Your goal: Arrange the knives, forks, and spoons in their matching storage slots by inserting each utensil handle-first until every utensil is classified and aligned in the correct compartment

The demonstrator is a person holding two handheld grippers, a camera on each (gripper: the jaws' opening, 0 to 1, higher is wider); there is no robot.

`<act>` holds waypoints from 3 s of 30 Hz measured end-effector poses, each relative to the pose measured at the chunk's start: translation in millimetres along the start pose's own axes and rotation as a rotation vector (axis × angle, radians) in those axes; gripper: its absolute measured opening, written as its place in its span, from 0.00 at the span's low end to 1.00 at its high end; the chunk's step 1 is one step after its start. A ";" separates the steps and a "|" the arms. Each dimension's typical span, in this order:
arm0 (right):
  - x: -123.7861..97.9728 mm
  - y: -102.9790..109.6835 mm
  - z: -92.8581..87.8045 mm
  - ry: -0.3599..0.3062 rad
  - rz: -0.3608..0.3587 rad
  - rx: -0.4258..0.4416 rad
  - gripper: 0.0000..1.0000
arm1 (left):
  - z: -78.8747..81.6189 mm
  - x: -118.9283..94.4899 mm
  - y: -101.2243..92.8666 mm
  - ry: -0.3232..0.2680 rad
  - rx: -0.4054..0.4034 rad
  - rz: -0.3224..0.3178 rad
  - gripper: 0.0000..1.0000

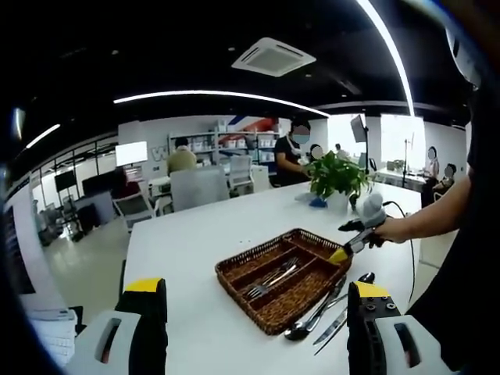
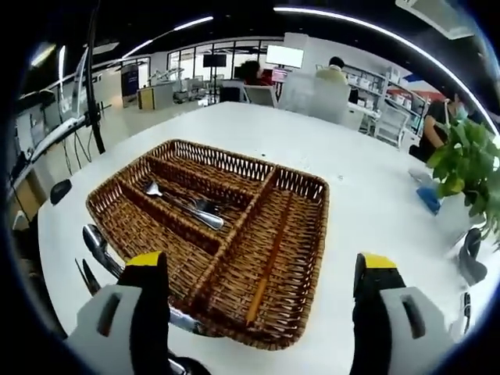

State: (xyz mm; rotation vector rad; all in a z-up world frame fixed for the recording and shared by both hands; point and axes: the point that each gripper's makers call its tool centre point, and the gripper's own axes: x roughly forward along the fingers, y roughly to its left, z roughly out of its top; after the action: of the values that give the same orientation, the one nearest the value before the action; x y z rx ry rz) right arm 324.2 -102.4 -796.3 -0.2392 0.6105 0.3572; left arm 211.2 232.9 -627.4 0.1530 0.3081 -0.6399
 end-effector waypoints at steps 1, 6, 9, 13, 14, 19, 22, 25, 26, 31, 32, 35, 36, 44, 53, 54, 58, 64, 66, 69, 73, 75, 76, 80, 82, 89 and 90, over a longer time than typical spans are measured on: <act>-0.9 -0.7 1.3 -0.005 -0.004 -0.004 0.99 | 1.0 0.0 0.1 -0.003 0.001 0.002 1.00; -16.8 1.3 19.8 -0.064 0.016 -0.048 0.99 | -0.1 0.9 -0.6 -0.005 -0.011 -0.003 1.00; -30.6 4.2 36.4 -0.117 0.058 -0.022 1.00 | -2.4 3.9 0.1 -0.013 -0.042 -0.011 1.00; -49.5 2.2 53.3 -0.159 0.070 -0.028 1.00 | -4.2 9.1 -2.2 -0.013 -0.056 -0.021 1.00; -56.8 1.8 58.7 -0.177 0.077 -0.032 1.00 | -4.8 11.2 -3.9 -0.012 -0.060 -0.026 1.00; -81.0 8.5 69.9 -0.233 0.174 -0.038 1.00 | -4.4 18.0 -9.1 -0.008 -0.052 -0.040 1.00; -96.8 18.1 75.2 -0.297 0.272 -0.014 1.00 | -5.6 22.0 -11.9 -0.005 -0.051 -0.047 1.00; -110.9 18.5 75.9 -0.331 0.300 0.011 1.00 | -8.7 24.3 -16.8 0.000 -0.054 -0.054 1.00; -114.8 17.3 75.3 -0.332 0.297 0.008 1.00 | -10.5 24.7 -18.9 0.006 -0.055 -0.057 1.00; -134.9 7.7 69.5 -0.314 0.256 -0.045 1.00 | -18.1 25.1 -28.0 0.023 -0.048 -0.061 1.00; -139.4 7.0 68.5 -0.316 0.255 -0.048 1.00 | -19.1 25.0 -28.7 0.027 -0.045 -0.060 1.00; -148.5 1.4 58.5 -0.279 0.216 -0.089 1.00 | -19.8 24.2 -30.3 0.026 -0.038 -0.060 1.00; -151.3 1.2 56.1 -0.271 0.212 -0.108 1.00 | -19.9 24.1 -31.4 0.025 -0.038 -0.062 1.00; -162.2 1.3 61.0 -0.292 0.209 -0.102 1.00 | -15.2 23.3 -34.2 0.014 -0.029 -0.071 1.00; -158.5 3.0 67.2 -0.308 0.215 -0.112 1.00 | -10.8 25.0 -30.2 0.016 -0.010 -0.077 1.00; -158.3 3.7 67.1 -0.307 0.219 -0.114 1.00 | -11.0 25.1 -31.0 0.018 -0.007 -0.079 1.00; -152.9 15.5 65.8 -0.292 0.273 -0.186 1.00 | -9.9 25.7 -35.3 0.022 0.016 -0.093 1.00; -137.7 38.1 41.6 -0.234 0.361 -0.268 1.00 | -9.9 27.4 -37.8 0.027 0.019 -0.100 1.00; -134.9 46.4 33.0 -0.232 0.393 -0.269 1.00 | -9.5 27.3 -37.5 0.026 0.016 -0.099 1.00; -132.8 62.9 22.0 -0.259 0.456 -0.350 0.99 | -9.1 25.6 -36.2 0.026 0.018 -0.095 1.00; -127.4 75.4 4.1 -0.237 0.507 -0.379 0.94 | -8.5 22.4 -32.7 0.025 0.015 -0.082 1.00; -120.4 78.7 -11.4 -0.195 0.531 -0.370 0.89 | -8.5 21.5 -31.2 0.024 0.013 -0.076 1.00; -117.4 80.0 -16.0 -0.191 0.536 -0.373 0.86 | -8.4 21.2 -30.8 0.022 0.013 -0.073 1.00; -114.6 101.2 -47.9 -0.080 0.629 -0.432 0.76 | -7.7 20.3 -31.1 0.018 0.010 -0.071 1.00; -110.7 108.8 -65.1 -0.015 0.650 -0.469 0.67 | -8.0 19.7 -31.2 0.018 0.010 -0.067 1.00; -99.3 118.8 -85.4 0.041 0.691 -0.425 0.45 | -12.6 16.8 -29.4 0.023 0.005 -0.050 1.00; -98.4 121.1 -88.1 0.048 0.699 -0.431 0.43 | -13.4 16.5 -29.2 0.024 0.005 -0.050 1.00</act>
State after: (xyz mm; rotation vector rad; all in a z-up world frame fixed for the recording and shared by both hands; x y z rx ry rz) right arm 156.1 -45.4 -821.4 -0.4454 0.6490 1.1659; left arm 202.9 203.5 -646.8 0.1581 0.3346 -0.6883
